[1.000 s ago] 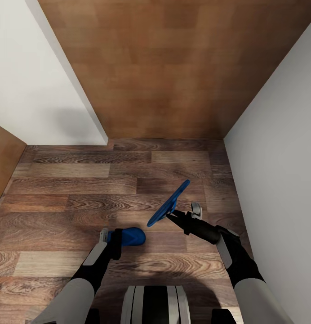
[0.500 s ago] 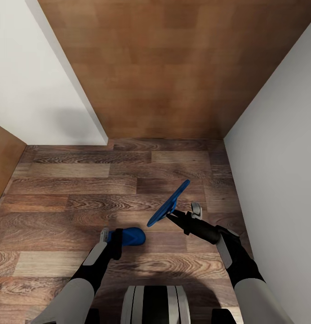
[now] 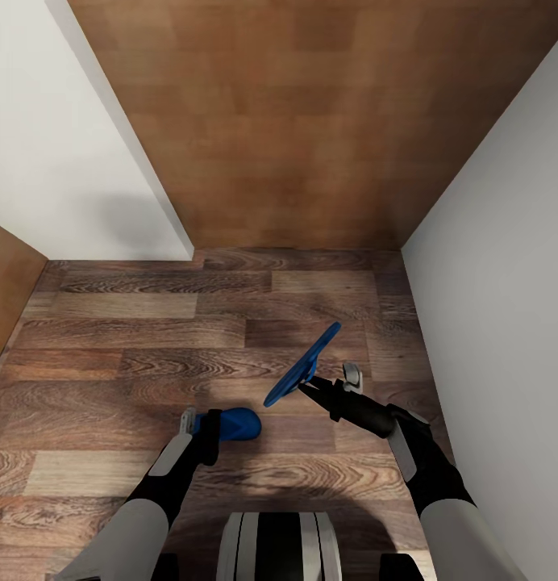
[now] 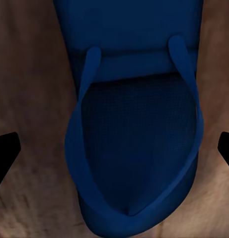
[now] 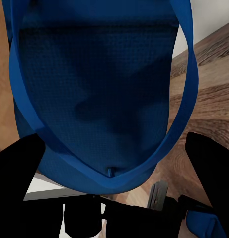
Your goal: In the bedroom, move the book from the bed onto either nightstand, and place the two sandals side by side next to the bed.
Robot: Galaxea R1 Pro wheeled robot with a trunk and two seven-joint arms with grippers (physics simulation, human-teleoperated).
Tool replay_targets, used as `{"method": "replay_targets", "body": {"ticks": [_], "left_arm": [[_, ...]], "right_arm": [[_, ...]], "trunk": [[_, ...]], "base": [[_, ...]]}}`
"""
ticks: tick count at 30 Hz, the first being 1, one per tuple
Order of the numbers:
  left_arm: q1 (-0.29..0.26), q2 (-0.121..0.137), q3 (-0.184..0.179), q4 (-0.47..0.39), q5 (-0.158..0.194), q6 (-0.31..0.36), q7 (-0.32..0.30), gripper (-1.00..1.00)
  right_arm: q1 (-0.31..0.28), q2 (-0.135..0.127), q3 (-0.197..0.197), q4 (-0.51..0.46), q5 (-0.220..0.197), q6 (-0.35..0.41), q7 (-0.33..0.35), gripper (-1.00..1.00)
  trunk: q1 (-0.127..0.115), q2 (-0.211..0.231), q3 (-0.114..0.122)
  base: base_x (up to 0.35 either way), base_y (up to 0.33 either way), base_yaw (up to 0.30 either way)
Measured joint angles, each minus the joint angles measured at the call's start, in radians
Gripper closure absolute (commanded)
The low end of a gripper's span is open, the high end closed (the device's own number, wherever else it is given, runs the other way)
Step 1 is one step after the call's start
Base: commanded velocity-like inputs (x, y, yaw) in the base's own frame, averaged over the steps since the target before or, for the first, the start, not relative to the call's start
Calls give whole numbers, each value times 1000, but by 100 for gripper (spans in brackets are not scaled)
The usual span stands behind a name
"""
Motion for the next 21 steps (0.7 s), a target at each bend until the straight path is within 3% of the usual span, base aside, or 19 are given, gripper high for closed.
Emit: {"method": "replay_targets", "body": {"ticks": [12, 13, 21], "left_arm": [[0, 0, -1, 0, 0, 1, 1, -100], [0, 0, -1, 0, -1, 2, 1, 100], [-5, 2, -2, 0, -8, 20, 3, 100]], "right_arm": [[0, 0, -1, 0, 0, 0, 0, 100], [0, 0, -1, 0, 0, 0, 0, 100], [0, 0, -1, 0, -4, 15, 0, 100]], "trunk": [[0, 0, 0], [0, 0, 0], [0, 0, 0]], "base": [[0, 0, 0], [0, 0, 0], [0, 0, 0]]}}
